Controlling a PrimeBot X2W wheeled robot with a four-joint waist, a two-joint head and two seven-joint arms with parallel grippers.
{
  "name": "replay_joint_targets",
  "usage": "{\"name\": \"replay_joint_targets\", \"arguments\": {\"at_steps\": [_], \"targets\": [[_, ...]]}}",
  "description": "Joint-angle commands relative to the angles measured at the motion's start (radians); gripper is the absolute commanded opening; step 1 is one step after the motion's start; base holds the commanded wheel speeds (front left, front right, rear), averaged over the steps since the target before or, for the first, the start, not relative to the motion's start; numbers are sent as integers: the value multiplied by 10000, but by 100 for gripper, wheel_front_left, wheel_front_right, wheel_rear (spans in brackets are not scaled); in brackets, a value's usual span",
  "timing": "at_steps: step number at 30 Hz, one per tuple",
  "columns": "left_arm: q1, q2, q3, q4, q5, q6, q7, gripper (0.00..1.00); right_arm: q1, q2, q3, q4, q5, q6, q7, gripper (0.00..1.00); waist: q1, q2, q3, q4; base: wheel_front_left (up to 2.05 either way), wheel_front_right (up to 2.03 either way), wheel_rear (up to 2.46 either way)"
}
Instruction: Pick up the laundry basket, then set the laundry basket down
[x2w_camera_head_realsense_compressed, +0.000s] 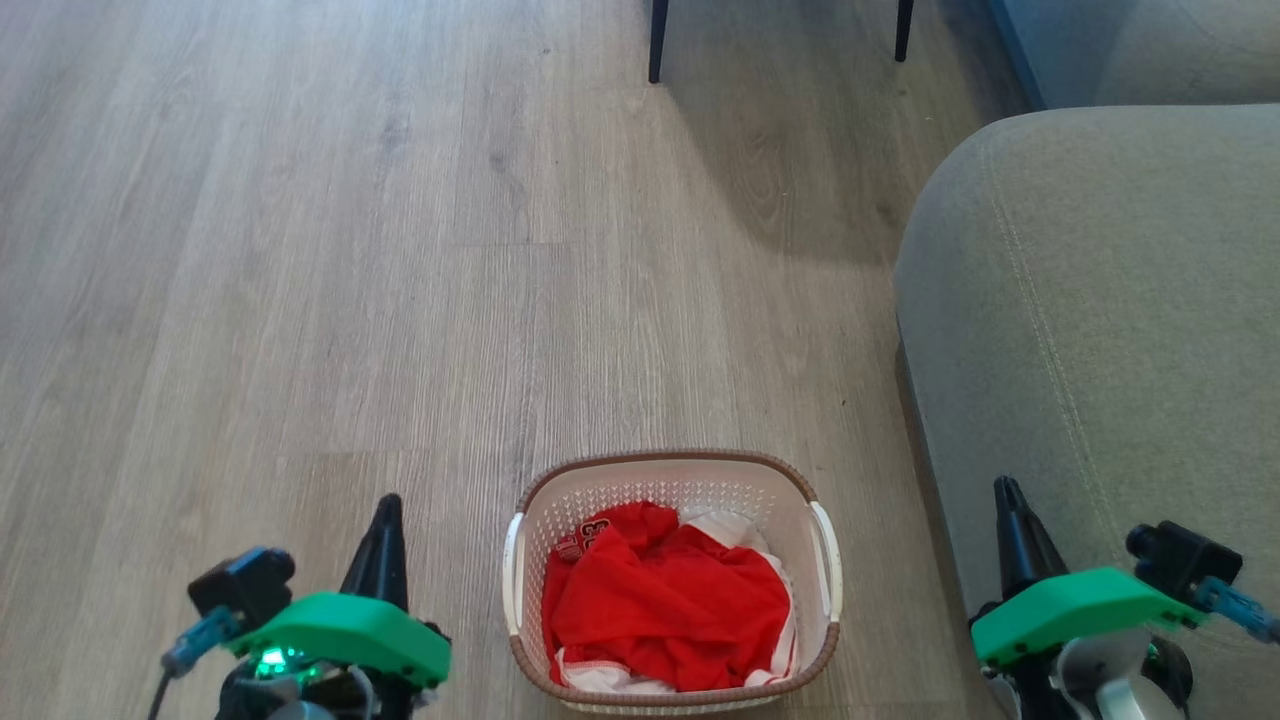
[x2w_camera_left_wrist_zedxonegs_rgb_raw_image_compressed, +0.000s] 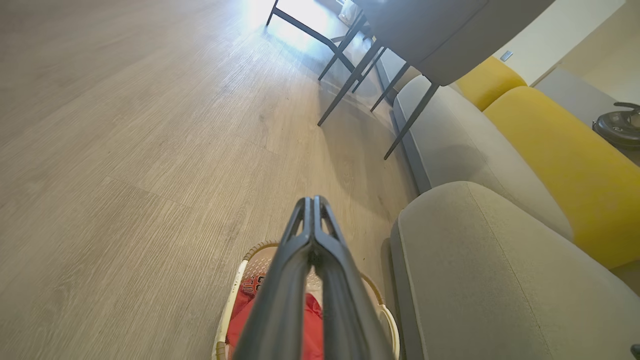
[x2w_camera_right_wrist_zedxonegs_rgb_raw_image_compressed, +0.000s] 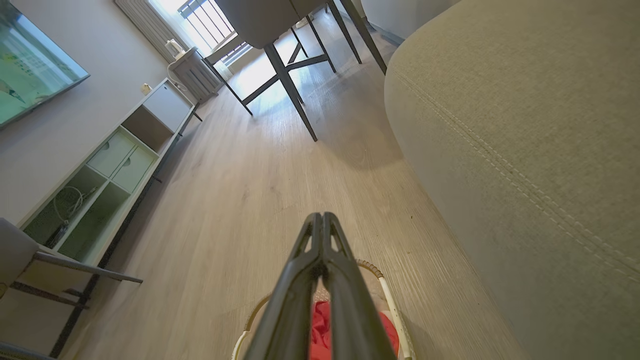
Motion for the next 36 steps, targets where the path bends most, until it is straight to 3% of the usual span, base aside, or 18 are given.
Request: {"name": "replay_joint_targets", "arguments": {"at_steps": [1, 36], "targets": [[-592, 124, 245, -286, -238, -109, 58, 0, -502, -161, -26, -279, 255, 20, 44, 0, 0, 0, 0, -5, 0, 0, 0], [-828, 185, 1159, -239, -3872, -560, 990, 0, -730, -220, -541, -165, 3809, 39, 957, 0, 0, 0, -11, -187, 0, 0, 0]]}}
